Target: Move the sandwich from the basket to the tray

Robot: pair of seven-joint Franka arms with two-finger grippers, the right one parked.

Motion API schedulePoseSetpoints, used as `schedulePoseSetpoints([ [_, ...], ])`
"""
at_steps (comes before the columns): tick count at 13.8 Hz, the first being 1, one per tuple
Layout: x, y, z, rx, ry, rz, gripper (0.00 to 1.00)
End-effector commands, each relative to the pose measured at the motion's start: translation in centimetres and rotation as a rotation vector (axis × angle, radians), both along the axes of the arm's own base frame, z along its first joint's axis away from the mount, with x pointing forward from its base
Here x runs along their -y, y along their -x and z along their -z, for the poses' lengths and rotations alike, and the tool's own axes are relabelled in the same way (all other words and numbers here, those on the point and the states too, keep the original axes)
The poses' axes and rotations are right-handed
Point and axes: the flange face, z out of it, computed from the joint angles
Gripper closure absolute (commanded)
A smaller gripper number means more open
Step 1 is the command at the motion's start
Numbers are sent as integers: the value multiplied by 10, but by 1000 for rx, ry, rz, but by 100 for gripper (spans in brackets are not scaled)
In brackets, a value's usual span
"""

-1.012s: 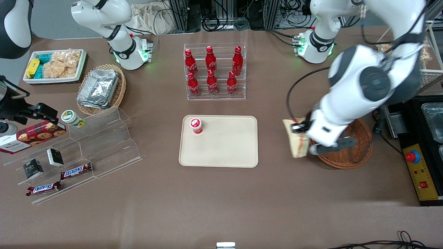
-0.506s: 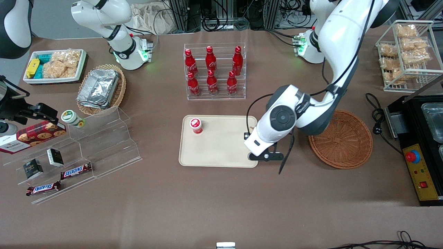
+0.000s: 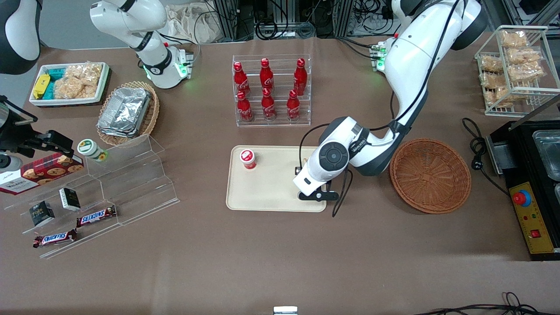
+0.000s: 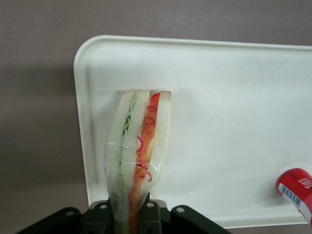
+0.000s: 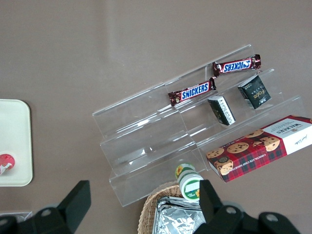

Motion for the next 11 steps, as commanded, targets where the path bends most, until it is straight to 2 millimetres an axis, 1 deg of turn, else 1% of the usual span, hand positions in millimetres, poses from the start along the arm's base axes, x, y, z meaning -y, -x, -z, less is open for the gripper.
schedulePoseSetpoints([
  [1, 2, -4, -6, 20, -8, -8, 0],
  [3, 1, -4, -8, 16, -12, -16, 0],
  [5, -1, -7, -18, 22, -15, -19, 0],
  [7, -6, -14, -47, 47, -15, -25, 0],
  [8, -11, -15, -60, 44, -33, -26, 0],
  [10, -44, -16, -92, 3, -104, -28, 0],
  [11, -69, -22, -112, -6, -120, -47, 0],
])
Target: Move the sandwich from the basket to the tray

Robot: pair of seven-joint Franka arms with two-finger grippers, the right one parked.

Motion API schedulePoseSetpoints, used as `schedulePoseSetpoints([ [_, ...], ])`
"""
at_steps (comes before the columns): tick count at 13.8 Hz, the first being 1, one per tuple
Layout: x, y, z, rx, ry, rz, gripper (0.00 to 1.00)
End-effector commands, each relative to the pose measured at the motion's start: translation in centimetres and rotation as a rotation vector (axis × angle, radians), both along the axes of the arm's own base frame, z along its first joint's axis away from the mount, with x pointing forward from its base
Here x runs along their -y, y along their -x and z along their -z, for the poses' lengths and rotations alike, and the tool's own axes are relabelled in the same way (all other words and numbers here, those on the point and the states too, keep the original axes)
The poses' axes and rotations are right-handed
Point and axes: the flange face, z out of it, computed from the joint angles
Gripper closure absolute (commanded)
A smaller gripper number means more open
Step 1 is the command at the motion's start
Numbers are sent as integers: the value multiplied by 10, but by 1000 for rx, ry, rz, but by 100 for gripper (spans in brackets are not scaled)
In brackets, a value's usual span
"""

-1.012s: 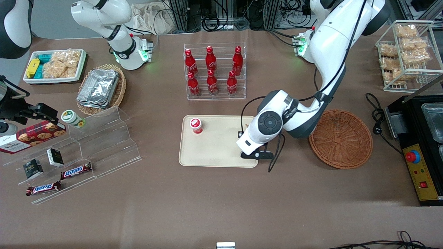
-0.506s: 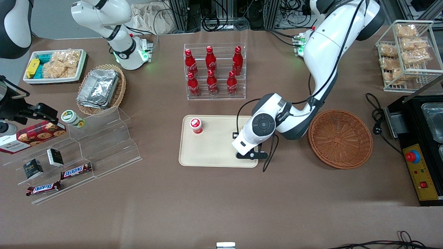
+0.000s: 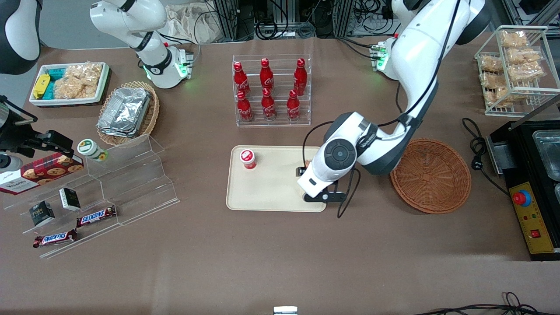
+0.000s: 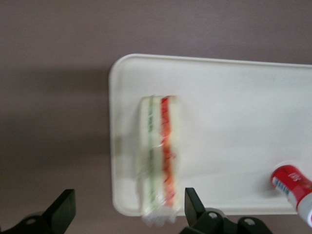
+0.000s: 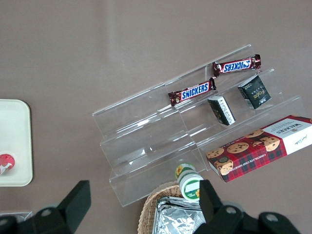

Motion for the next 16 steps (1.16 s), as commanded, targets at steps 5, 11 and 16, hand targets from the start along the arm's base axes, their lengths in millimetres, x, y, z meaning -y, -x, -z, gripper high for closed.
schedulePoseSetpoints([
  [5, -146, 11, -147, 86, -72, -12, 0],
  [11, -308, 26, -203, 119, -27, 148, 0],
  [16, -344, 2, -223, 135, -64, 228, 0],
])
